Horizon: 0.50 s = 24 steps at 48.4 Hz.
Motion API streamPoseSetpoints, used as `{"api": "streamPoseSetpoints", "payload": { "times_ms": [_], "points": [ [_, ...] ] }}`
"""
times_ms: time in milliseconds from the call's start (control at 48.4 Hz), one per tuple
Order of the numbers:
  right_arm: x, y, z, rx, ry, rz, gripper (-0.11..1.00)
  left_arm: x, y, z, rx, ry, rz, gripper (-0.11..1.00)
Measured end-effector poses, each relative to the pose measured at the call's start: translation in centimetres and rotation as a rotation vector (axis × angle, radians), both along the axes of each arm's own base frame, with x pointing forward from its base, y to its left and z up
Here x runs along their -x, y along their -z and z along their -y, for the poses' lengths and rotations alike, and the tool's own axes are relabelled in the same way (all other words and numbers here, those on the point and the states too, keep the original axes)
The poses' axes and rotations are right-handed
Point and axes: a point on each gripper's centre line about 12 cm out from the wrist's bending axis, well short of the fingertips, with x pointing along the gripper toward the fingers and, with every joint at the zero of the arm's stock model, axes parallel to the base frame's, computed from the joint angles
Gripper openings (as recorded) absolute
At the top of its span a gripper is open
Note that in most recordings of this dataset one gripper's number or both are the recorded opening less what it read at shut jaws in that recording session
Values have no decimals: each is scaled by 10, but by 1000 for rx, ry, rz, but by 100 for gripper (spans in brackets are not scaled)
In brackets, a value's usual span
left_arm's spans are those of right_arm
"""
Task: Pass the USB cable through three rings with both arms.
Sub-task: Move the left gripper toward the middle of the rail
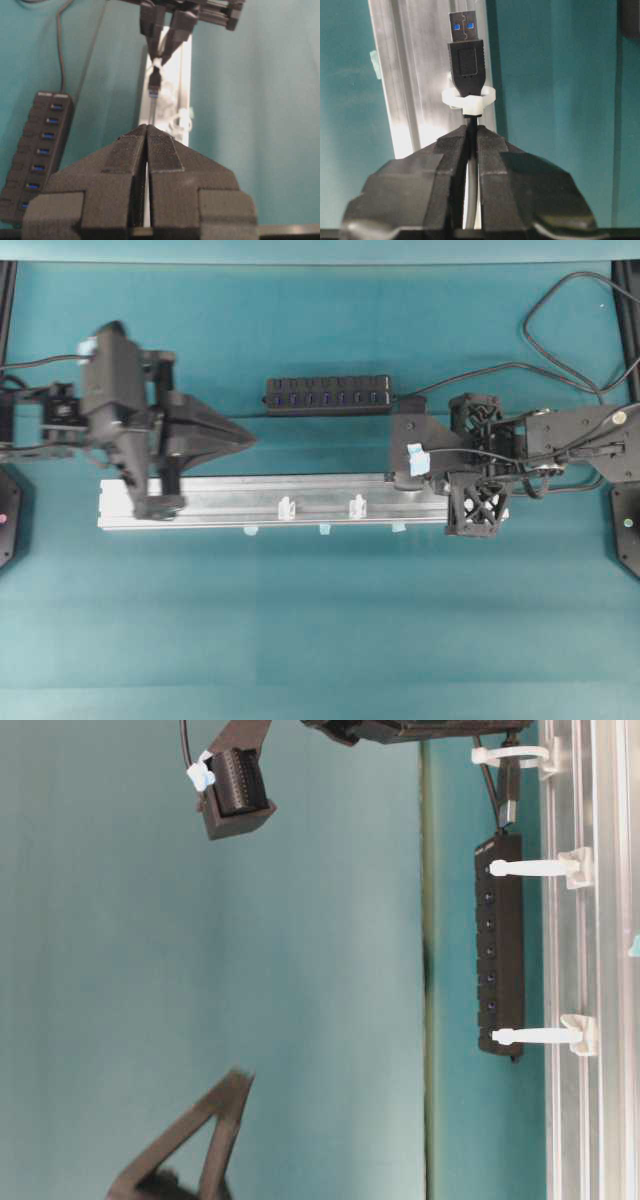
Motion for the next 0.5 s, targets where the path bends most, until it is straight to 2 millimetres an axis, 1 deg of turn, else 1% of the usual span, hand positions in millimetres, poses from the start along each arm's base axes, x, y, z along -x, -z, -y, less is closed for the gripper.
{"api": "streamPoseSetpoints", "payload": {
  "times_ms": [41, 103, 268, 310, 330, 372, 496],
  "points": [
    [0, 0, 0, -2, 4, 1, -8, -7, 1, -1, 1, 0, -6, 12],
    [1, 0, 0, -7, 14, 5, -8, -17, 3, -2, 1, 0, -14, 27],
    [2, 1, -2, -30, 54, 37, -8, -43, 15, -5, 4, -1, -47, 78],
    [3, 2, -2, -35, 63, 51, -8, -50, 17, -6, 7, -2, -52, 89],
    [3, 2, -2, -36, 66, 56, -8, -53, 18, -6, 5, -1, -57, 92],
    [3, 2, -2, -39, 71, 67, -8, -60, 21, -7, 5, -1, -61, 93],
    [6, 2, -3, -46, 81, 85, -8, -78, 35, -8, 8, 1, -92, 85]
  ]
}}
